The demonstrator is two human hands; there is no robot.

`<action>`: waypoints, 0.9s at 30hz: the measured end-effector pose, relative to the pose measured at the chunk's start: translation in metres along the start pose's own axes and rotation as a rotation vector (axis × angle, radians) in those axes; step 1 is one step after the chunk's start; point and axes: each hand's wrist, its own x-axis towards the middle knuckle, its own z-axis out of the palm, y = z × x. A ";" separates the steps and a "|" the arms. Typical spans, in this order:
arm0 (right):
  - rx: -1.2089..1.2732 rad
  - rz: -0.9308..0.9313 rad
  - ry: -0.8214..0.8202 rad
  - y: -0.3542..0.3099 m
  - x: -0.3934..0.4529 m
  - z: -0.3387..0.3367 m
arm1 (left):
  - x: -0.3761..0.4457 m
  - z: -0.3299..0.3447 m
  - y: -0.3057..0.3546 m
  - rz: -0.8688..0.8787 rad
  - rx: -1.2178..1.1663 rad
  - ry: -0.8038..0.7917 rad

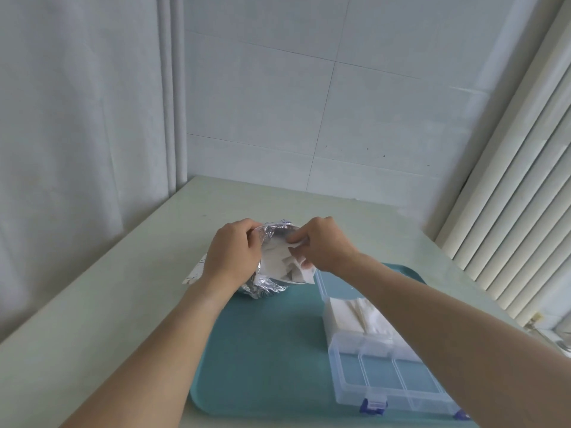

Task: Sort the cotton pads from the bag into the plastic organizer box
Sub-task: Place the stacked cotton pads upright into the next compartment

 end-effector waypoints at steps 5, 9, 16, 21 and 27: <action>0.252 0.127 0.069 0.009 -0.014 -0.013 | -0.001 0.006 -0.002 0.025 0.033 0.008; 0.479 0.198 0.122 0.019 -0.022 -0.020 | -0.004 0.011 0.002 0.048 0.060 0.044; 0.864 0.262 0.102 0.030 -0.035 -0.026 | -0.022 0.022 0.034 0.215 0.043 0.081; 0.909 0.321 0.082 0.040 -0.040 -0.027 | -0.029 0.030 0.035 0.373 0.113 -0.215; 0.967 0.378 0.060 0.047 -0.048 -0.033 | -0.030 0.031 0.032 0.376 0.165 -0.221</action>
